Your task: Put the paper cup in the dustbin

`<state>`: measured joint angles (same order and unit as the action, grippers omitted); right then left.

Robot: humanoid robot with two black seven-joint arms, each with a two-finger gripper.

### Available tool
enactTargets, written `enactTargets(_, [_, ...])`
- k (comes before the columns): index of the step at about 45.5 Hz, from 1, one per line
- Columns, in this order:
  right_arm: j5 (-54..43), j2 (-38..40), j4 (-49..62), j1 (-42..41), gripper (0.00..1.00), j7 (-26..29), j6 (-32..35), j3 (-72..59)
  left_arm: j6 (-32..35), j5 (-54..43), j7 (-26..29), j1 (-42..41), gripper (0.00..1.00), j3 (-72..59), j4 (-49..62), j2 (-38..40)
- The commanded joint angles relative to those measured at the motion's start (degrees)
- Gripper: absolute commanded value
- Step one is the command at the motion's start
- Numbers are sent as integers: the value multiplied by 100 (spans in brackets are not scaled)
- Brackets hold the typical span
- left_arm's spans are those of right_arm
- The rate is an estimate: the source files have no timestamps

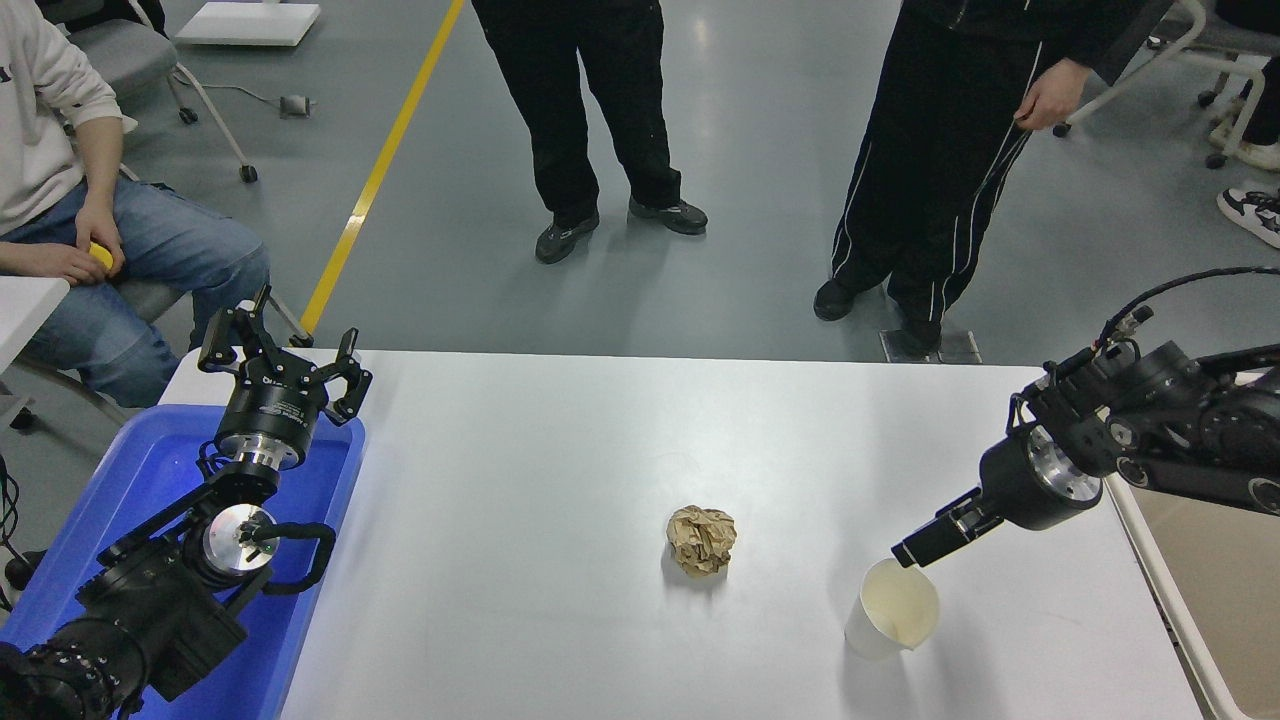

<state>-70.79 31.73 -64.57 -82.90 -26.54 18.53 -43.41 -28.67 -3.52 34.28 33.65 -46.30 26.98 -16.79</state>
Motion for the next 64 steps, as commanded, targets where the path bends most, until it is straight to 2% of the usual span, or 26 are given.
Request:
enactTargets(1, [-5, -26, 85, 336, 99, 0, -112, 26, -7, 0, 0, 1, 100, -2, 0, 0])
enactTargets(20, [-5, -70, 498, 1012, 98, 0, -288, 316, 1, 0, 0, 1, 100, -2, 0, 0])
enactTargets(26, [-13, -79, 595, 1215, 87, -9, -429, 360, 1, 0, 0, 1, 100, -2, 0, 0])
enactTargets(30, [-13, -79, 691, 1329, 77, -9, -447, 386, -7, 0, 0, 1, 100, -2, 0, 0])
enactTargets(33, [-13, -88, 718, 1390, 60, -36, -464, 413, -7, 0, 0, 1, 100, -2, 0, 0])
enactTargets(35, [-22, -88, 727, 1408, 44, -44, -464, 413, 1, 0, 0, 1, 100, 7, 0, 0])
enactTargets(39, [-31, -88, 762, 1391, 0, -53, -447, 378, -7, 0, 0, 1, 100, -2, 0, 0])
enactTargets(64, [-13, -88, 779, 1355, 0, -71, -420, 351, -7, 0, 0, 1, 100, 7, 0, 0])
